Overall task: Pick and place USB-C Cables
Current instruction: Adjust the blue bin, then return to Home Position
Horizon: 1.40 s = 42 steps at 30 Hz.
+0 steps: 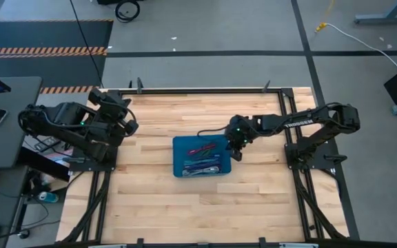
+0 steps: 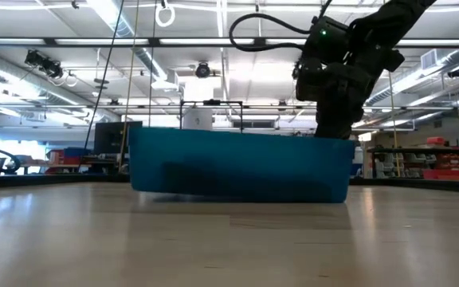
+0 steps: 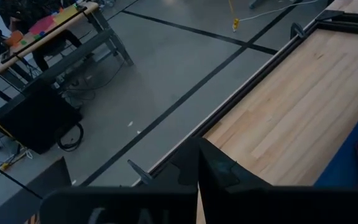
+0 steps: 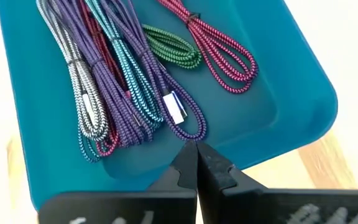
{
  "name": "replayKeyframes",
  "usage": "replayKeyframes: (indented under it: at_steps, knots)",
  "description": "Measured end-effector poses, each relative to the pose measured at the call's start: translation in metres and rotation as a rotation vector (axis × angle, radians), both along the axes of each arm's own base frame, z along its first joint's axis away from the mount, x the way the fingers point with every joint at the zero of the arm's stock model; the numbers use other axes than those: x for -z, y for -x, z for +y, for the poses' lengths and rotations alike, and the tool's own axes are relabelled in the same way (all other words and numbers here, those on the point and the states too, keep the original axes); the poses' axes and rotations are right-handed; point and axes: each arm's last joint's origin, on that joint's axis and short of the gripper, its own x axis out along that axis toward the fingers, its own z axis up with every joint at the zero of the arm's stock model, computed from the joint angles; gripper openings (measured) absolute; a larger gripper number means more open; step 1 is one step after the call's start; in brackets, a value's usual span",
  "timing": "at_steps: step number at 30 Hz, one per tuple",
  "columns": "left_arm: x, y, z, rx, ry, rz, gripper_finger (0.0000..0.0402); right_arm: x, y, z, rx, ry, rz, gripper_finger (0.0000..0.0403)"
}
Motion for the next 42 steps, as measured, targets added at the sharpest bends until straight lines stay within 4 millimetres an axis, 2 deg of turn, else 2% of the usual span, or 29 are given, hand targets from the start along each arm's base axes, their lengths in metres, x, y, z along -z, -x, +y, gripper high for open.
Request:
replayKeyframes:
  at_steps: [4, 6, 12, 17, 21, 29, 36, 42]
  knots:
    - [0.000, 0.000, 0.000, 0.007, -0.007, 0.013, 0.0002, -0.008, -0.003, -0.001, 0.012, -0.004, -0.010, 0.0000]
    - [0.000, 0.000, 0.000, 0.017, -0.018, 0.033, 0.0002, -0.018, -0.007, -0.001, 0.025, -0.005, -0.035, 0.0000]
    - [0.004, 0.006, 0.001, 0.026, -0.014, 0.044, 0.0002, -0.070, -0.022, 0.001, -0.016, 0.050, -0.226, 0.0000]
    - [0.027, 0.026, 0.006, 0.003, 0.032, 0.003, 0.0002, -0.116, -0.015, -0.004, -0.014, 0.166, -0.366, 0.0000]
    - [0.056, 0.041, 0.007, -0.005, 0.097, -0.111, 0.0002, -0.148, 0.005, -0.012, 0.062, 0.293, -0.446, 0.0000]
    - [0.109, 0.044, 0.004, 0.122, 0.203, -0.297, 0.0002, -0.200, 0.063, -0.015, 0.101, 0.518, -0.628, 0.0012]
    - [0.147, 0.039, 0.004, 0.126, 0.224, -0.364, 0.0002, -0.231, 0.120, -0.004, 0.155, 0.602, -0.799, 0.0010]
    - [0.160, 0.036, 0.002, 0.135, 0.212, -0.328, 0.0019, -0.243, 0.152, 0.006, 0.179, 0.634, -0.902, 0.0010]
